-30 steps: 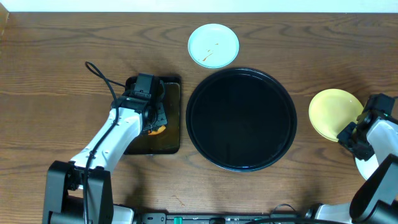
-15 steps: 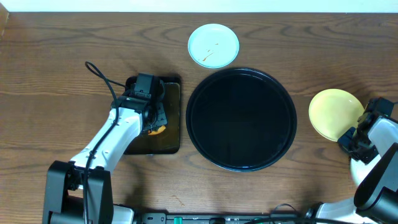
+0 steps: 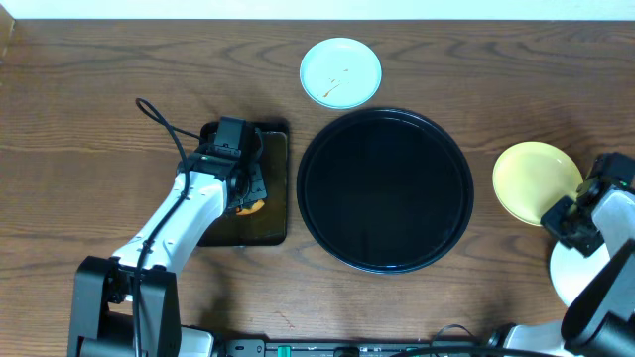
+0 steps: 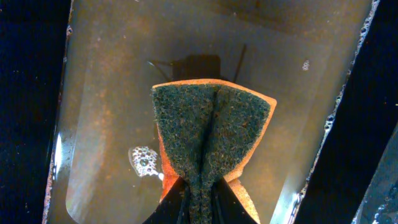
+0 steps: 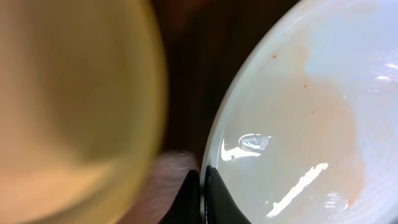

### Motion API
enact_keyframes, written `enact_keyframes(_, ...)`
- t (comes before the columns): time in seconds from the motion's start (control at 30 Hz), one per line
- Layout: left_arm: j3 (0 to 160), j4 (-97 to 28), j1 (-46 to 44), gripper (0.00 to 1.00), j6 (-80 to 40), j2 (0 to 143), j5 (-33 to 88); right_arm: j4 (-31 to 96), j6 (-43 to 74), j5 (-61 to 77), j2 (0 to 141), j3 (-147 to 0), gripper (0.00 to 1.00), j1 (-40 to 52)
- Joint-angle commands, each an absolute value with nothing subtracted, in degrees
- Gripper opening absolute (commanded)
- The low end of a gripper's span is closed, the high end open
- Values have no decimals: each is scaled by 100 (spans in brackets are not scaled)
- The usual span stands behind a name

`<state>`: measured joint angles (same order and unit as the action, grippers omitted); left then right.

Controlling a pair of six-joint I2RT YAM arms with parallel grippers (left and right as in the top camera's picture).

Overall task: Clean dirty plates on tray and stack at the side
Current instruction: 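Lower the pale blue plate onto the yellow plate and release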

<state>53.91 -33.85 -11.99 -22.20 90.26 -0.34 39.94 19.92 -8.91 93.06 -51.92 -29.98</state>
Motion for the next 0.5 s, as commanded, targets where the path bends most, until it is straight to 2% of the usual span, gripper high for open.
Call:
enact_keyframes(0.0,5367,-3378,-1179,12,-2143,9002,-60,3959,1634,-294,8659,-5636,1,-2950)
enact_keyframes(0.2,5367,-3380,-1179,13,-2143,9002,-60,3319,934,215,8265,-5771,1,-2571)
enact_keyframes(0.3,5367,-3380,-1179,13,-2145,9002,-58,2663,602,373,8412,-5769,1,-1990)
enact_keyframes(0.47,5367,-3382,-1179,12,-2145,9002,-58,2491,309,226,8652,-5769,1,-1433)
